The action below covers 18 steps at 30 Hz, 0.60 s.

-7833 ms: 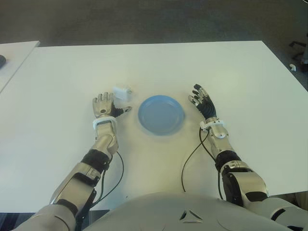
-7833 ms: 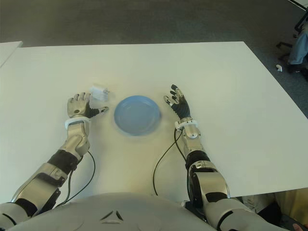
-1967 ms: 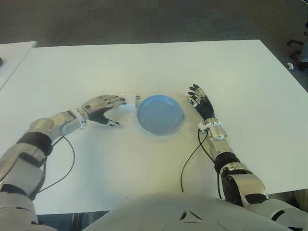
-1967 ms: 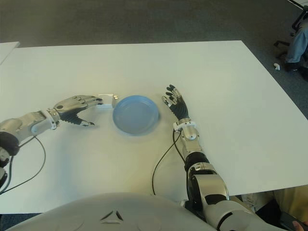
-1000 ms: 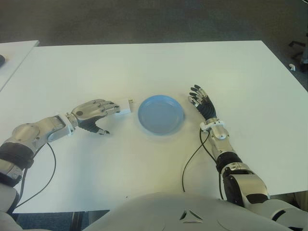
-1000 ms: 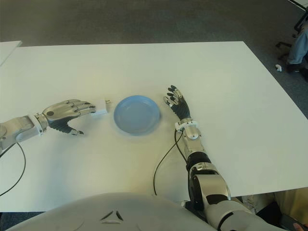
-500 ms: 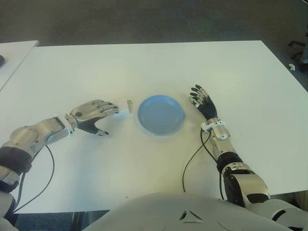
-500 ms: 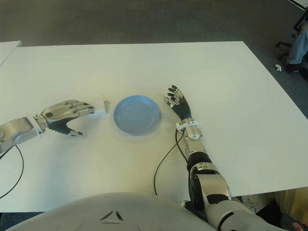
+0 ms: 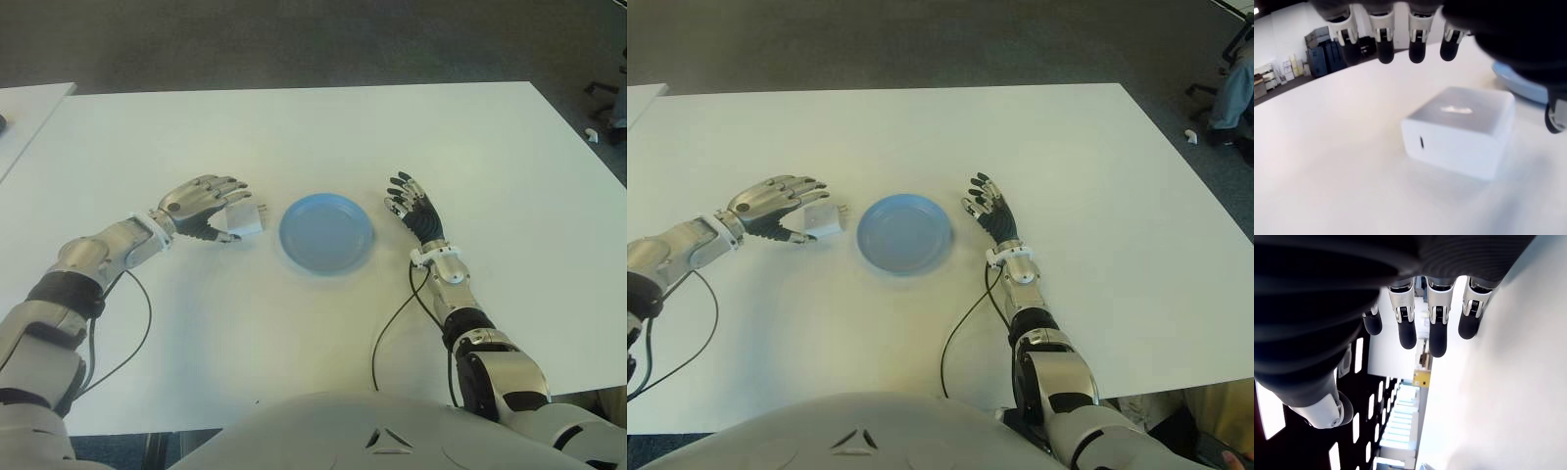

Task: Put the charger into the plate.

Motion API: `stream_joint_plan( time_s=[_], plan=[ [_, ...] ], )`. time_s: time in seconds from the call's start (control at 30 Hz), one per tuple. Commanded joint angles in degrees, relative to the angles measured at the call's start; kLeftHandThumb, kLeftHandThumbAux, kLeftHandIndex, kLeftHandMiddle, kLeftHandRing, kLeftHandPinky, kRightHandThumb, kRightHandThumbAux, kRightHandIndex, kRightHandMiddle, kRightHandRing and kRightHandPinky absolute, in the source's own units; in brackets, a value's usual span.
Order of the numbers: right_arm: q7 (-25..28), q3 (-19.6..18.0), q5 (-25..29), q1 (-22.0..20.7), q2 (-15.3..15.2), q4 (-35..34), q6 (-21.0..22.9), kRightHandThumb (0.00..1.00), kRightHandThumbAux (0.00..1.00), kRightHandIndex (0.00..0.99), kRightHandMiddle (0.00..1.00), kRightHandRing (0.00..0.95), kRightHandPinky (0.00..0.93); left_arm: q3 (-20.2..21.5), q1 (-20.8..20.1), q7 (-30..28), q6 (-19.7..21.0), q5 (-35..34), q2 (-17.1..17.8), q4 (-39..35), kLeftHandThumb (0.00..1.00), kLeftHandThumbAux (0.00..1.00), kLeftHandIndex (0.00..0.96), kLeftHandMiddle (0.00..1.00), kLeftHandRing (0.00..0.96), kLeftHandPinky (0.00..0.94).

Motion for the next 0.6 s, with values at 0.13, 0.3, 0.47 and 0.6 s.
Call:
stream_joint_plan(
  time_s=[0.13,0.3,0.47,0.6],
  plan=[
    [-0.69,0.14,-0.43,1.44,0.14,2.05,0.90,0.092,0.633,0.000,0.159,0.175,0.091,-0.90,-0.27,3.09,2.58,0.70,-2.81,2.17,0.132,0.257,0.000,0.000,0.000,0.000],
    [-0.82,0.15,-0.31,1.46,0.22,1.99,1.17,0.096,0.620,0.000,0.164,0.180,0.105,-0.29,0.07,5.32,6.28,0.51,-4.62,1.44,0.146,0.243,0.000,0.000,0.000,0.000],
    [-0.77,0.22,-0.28,1.52,0.32,1.99,0.90,0.096,0.610,0.000,0.167,0.181,0.092,-0.20,0.17,6.40,9.06,0.31,-5.62,1.15,0.147,0.231,0.000,0.000,0.000,0.000],
    [-0.92,0.38,-0.47,1.53,0.38,1.99,0.51,0.094,0.603,0.000,0.165,0.178,0.090,-0.25,-0.11,6.44,11.69,0.42,-6.45,0.86,0.147,0.218,0.000,0.000,0.000,0.000]
  ],
)
